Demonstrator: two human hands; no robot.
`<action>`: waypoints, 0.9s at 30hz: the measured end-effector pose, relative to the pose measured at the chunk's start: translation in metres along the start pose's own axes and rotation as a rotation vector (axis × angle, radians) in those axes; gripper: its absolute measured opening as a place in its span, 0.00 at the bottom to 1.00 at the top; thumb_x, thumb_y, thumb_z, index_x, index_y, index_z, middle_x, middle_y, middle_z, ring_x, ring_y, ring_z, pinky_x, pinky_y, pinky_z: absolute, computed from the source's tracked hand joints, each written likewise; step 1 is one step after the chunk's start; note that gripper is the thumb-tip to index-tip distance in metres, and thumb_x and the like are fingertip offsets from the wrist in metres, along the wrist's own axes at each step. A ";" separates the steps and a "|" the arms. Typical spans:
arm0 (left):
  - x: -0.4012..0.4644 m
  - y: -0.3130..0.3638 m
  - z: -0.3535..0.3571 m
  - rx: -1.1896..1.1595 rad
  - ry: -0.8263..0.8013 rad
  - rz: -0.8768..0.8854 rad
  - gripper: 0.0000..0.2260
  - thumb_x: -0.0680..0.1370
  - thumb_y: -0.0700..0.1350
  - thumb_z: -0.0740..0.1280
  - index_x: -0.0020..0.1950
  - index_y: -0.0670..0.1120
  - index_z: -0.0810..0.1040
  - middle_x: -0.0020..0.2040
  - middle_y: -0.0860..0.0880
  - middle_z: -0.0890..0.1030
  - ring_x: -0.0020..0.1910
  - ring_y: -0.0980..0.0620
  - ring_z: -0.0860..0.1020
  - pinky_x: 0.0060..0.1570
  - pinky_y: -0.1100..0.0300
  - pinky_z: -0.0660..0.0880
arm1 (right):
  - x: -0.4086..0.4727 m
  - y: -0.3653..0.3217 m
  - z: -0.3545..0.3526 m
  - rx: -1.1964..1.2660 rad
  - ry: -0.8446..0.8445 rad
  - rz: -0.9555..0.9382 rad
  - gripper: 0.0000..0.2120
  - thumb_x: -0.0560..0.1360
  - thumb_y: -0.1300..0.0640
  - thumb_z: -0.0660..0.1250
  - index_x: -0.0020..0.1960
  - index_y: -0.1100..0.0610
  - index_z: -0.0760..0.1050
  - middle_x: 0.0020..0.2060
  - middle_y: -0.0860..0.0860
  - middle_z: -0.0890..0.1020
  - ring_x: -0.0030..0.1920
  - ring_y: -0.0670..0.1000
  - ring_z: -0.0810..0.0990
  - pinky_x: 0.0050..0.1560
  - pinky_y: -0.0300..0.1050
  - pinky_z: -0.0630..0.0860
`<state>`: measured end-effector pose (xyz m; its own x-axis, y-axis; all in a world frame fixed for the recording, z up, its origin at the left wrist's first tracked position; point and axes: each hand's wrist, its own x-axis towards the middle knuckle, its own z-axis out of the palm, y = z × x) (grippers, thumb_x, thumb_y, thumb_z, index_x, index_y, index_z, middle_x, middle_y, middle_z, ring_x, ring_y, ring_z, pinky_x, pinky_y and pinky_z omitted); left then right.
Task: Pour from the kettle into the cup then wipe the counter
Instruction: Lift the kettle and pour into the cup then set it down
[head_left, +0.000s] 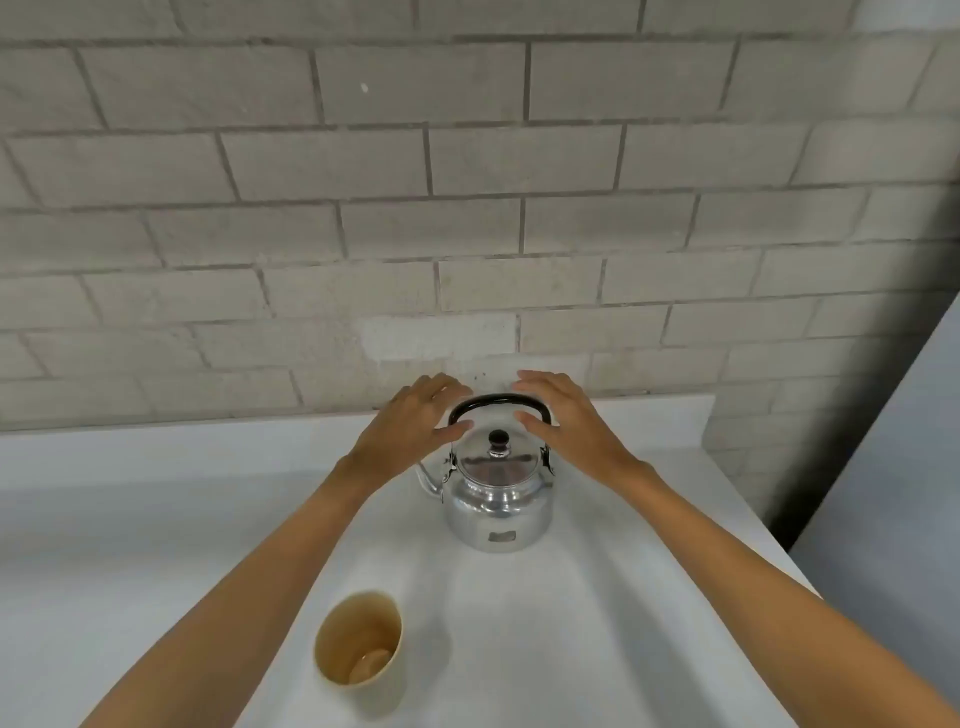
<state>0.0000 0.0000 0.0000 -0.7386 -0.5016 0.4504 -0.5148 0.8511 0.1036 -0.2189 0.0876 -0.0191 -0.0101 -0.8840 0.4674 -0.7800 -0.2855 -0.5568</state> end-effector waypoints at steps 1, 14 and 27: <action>0.002 -0.003 0.005 -0.028 -0.002 -0.014 0.21 0.77 0.54 0.63 0.67 0.46 0.70 0.64 0.49 0.74 0.60 0.50 0.73 0.59 0.57 0.70 | 0.002 0.003 0.002 0.015 -0.006 0.015 0.19 0.78 0.50 0.63 0.68 0.49 0.68 0.68 0.46 0.70 0.69 0.46 0.64 0.70 0.42 0.59; 0.022 -0.002 0.058 -0.913 -0.077 -0.417 0.19 0.73 0.58 0.66 0.62 0.52 0.73 0.53 0.55 0.80 0.53 0.59 0.79 0.53 0.63 0.76 | 0.011 0.029 0.029 0.503 0.084 0.202 0.13 0.71 0.53 0.72 0.55 0.50 0.78 0.46 0.44 0.83 0.44 0.41 0.82 0.47 0.31 0.76; 0.019 0.012 0.051 -0.900 0.033 -0.445 0.11 0.78 0.51 0.63 0.51 0.45 0.78 0.38 0.54 0.76 0.34 0.61 0.74 0.37 0.67 0.73 | 0.005 0.016 0.033 0.629 0.202 0.300 0.05 0.73 0.54 0.71 0.49 0.53 0.80 0.43 0.47 0.84 0.45 0.43 0.81 0.49 0.37 0.76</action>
<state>-0.0428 -0.0071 -0.0356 -0.5393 -0.8100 0.2305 -0.2106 0.3947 0.8943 -0.2105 0.0660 -0.0479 -0.3303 -0.8893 0.3163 -0.2185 -0.2540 -0.9422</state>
